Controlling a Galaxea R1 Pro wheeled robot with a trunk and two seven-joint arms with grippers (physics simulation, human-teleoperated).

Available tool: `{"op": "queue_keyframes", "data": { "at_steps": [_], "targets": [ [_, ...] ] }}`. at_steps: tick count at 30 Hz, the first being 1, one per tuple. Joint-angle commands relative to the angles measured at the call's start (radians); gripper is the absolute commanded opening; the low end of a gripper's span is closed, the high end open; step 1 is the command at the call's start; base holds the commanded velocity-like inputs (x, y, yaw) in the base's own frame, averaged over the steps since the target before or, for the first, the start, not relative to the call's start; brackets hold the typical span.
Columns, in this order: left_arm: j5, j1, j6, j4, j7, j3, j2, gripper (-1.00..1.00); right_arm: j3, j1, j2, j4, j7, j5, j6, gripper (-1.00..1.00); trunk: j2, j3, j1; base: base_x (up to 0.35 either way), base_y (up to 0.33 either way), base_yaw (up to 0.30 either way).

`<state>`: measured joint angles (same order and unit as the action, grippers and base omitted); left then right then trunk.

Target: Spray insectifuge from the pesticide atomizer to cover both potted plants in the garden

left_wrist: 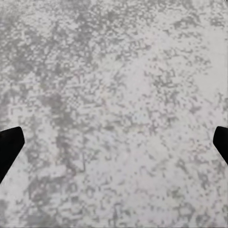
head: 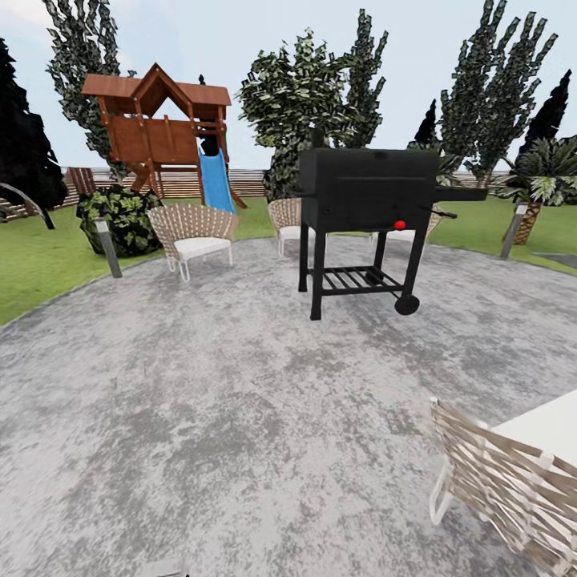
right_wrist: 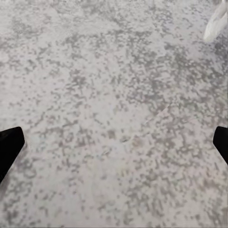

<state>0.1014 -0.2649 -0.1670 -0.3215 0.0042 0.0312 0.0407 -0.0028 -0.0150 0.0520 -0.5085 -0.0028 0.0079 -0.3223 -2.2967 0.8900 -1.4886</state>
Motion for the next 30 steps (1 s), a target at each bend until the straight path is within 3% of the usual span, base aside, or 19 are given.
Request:
{"op": "queue_keyframes", "data": {
  "at_steps": [1, 23, 30],
  "targets": [
    [0.010, -0.001, -0.004, 0.003, 0.000, -0.003, 0.001, 1.00, 0.000, 0.000, 0.000, 0.000, 0.000, 0.001, -0.003, 1.00, 0.000, 0.001, 0.000, 0.269, 0.232, 0.000],
    [0.009, 0.001, -0.005, 0.007, 0.000, -0.008, 0.004, 1.00, 0.000, 0.000, 0.000, 0.001, 0.000, 0.001, -0.003, 1.00, 0.000, 0.001, 0.000, 0.331, 0.042, 0.000],
    [0.008, 0.001, -0.005, 0.007, -0.002, -0.010, 0.004, 1.00, 0.000, 0.000, 0.000, 0.001, 0.000, 0.001, -0.003, 1.00, 0.000, 0.001, 0.000, 0.277, 0.200, 0.000]
  ]
}}
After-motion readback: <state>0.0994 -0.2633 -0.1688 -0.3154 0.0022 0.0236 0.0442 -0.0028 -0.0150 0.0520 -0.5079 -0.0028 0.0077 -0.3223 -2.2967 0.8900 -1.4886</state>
